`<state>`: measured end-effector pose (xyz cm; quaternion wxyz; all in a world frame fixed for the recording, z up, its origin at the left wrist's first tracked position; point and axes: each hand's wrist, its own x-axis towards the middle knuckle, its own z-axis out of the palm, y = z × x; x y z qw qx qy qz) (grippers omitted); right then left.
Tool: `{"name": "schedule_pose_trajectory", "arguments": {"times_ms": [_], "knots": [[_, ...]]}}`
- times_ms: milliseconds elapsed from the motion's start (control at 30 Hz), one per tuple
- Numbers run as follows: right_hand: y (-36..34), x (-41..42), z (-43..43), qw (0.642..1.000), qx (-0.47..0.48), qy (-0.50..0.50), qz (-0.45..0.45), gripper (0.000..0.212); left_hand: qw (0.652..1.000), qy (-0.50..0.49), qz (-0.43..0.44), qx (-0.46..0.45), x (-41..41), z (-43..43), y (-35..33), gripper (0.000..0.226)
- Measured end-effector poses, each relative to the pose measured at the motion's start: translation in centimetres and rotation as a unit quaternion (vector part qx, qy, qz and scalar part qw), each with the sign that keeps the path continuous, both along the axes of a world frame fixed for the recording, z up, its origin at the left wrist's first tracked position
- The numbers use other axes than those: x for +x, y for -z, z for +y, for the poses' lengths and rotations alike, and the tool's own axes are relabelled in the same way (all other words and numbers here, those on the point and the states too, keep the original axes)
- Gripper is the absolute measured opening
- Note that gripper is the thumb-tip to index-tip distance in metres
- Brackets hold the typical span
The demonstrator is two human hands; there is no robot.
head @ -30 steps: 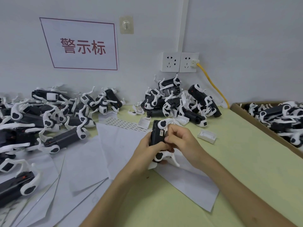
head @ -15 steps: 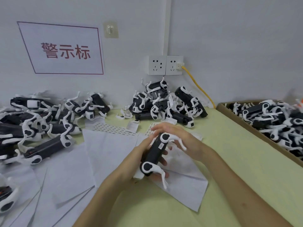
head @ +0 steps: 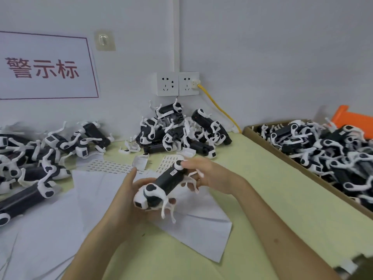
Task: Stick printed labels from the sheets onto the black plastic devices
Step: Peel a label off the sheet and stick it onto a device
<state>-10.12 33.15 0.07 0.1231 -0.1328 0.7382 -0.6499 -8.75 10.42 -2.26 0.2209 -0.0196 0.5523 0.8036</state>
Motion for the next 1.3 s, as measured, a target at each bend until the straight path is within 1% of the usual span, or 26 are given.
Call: {"name": "schedule_pose_trajectory", "arguments": {"times_ms": [33, 67, 100, 133, 167, 200, 233, 267, 300, 333, 400, 433, 467, 533, 600, 667, 767, 833, 900, 933, 1000, 1067, 1167, 1200, 1233, 1300], "knots": [[-0.5, 0.0, 0.6, 0.999, -0.023, 0.031, 0.001, 0.039, 0.999, -0.022, 0.023, -0.006, -0.1, -0.1, 0.1, 0.063], [-0.9, -0.1, 1.2, 0.995, -0.073, 0.065, 0.005, 0.039, 0.998, -0.044, 0.039, -0.004, -0.3, -0.2, 0.2, 0.055], [-1.2, -0.1, 2.1, 0.982, -0.161, 0.095, 0.009, 0.039, 0.998, -0.058, 0.040, 0.001, -0.3, -0.3, 0.3, 0.048], [-1.7, -0.2, 3.1, 0.951, -0.292, 0.102, 0.011, 0.041, 0.997, -0.066, 0.036, 0.005, -0.4, -0.3, 0.4, 0.045], [-2.1, 0.0, 4.2, 0.895, -0.440, 0.071, 0.020, 0.046, 0.997, -0.068, 0.031, 0.003, -0.4, -0.3, 0.4, 0.043], [-2.4, 0.2, 5.3, 0.825, -0.564, 0.019, 0.032, 0.057, 0.997, -0.065, 0.031, -0.003, -0.4, -0.3, 0.6, 0.043], [-2.7, 0.6, 6.3, 0.771, -0.635, -0.024, 0.049, 0.068, 0.998, -0.059, 0.031, -0.007, -0.3, -0.1, 0.6, 0.044], [-2.8, 0.7, 7.1, 0.754, -0.652, -0.032, 0.070, 0.074, 0.998, -0.053, 0.034, -0.009, -0.3, 0.0, 0.7, 0.044], [-2.8, 0.5, 7.5, 0.766, -0.637, 0.003, 0.083, 0.072, 0.998, -0.046, 0.038, -0.009, -0.2, 0.1, 0.7, 0.045], [-2.4, 0.0, 7.5, 0.788, -0.607, 0.064, 0.076, 0.065, 0.998, -0.041, 0.042, -0.011, -0.1, 0.2, 0.7, 0.045], [-1.5, -0.9, 6.6, 0.821, -0.534, 0.203, 0.012, 0.047, 0.998, -0.039, 0.046, -0.016, 0.1, 0.4, 0.7, 0.045], [-0.9, -1.3, 5.7, 0.835, -0.487, 0.256, -0.021, 0.040, 0.998, -0.042, 0.046, -0.018, 0.1, 0.4, 0.5, 0.044], [-0.4, -1.6, 4.8, 0.850, -0.431, 0.298, -0.049, 0.033, 0.998, -0.047, 0.047, -0.021, 0.1, 0.4, 0.5, 0.043], [0.4, -1.9, 3.1, 0.882, -0.320, 0.335, -0.084, 0.023, 0.997, -0.058, 0.045, -0.021, 0.1, 0.3, 0.4, 0.041], [0.9, -1.9, 1.9, 0.913, -0.229, 0.330, -0.072, 0.017, 0.996, -0.071, 0.040, -0.020, 0.0, 0.2, 0.4, 0.040], [1.1, -1.8, 0.8, 0.936, -0.160, 0.311, -0.038, 0.015, 0.996, -0.081, 0.037, -0.021, -0.1, 0.3, 0.4, 0.038], [1.7, -1.7, -0.9, 0.958, -0.047, 0.283, 0.020, 0.019, 0.993, -0.097, 0.052, -0.042, 0.0, 0.4, 0.1, 0.035], [2.6, -1.5, -1.9, 0.959, 0.059, 0.267, 0.073, 0.021, 0.984, -0.120, 0.099, -0.085, 0.1, 0.4, -0.1, 0.030], [3.8, -1.3, -2.8, 0.943, 0.173, 0.249, 0.135, 0.022, 0.970, -0.143, 0.160, -0.117, 0.6, 0.4, -0.3, 0.023], [4.3, -1.1, -3.1, 0.934, 0.215, 0.239, 0.158, 0.022, 0.963, -0.151, 0.187, -0.125, 0.7, 0.2, -0.5, 0.020], [5.0, -0.9, -3.7, 0.928, 0.251, 0.216, 0.172, 0.021, 0.949, -0.168, 0.228, -0.139, 0.6, -0.4, -0.9, 0.015], [5.5, -1.0, -4.1, 0.928, 0.265, 0.200, 0.169, 0.022, 0.922, -0.219, 0.266, -0.177, -0.1, -1.8, -1.5, 0.014], [5.8, -1.3, -4.2, 0.923, 0.289, 0.189, 0.171, 0.024, 0.849, -0.326, 0.310, -0.279, -1.4, -5.0, -2.5, 0.017], [5.7, -1.5, -4.1, 0.922, 0.295, 0.186, 0.171, 0.024, 0.815, -0.349, 0.315, -0.340, -1.9, -6.3, -2.7, 0.022], [5.7, -1.5, -4.0, 0.921, 0.300, 0.182, 0.170, 0.024, 0.773, -0.365, 0.308, -0.418, -2.5, -7.6, -2.8, 0.030], [5.6, -1.5, -4.0, 0.920, 0.307, 0.175, 0.172, 0.023, 0.684, -0.378, 0.263, -0.565, -3.5, -10.2, -2.7, 0.048]]}}
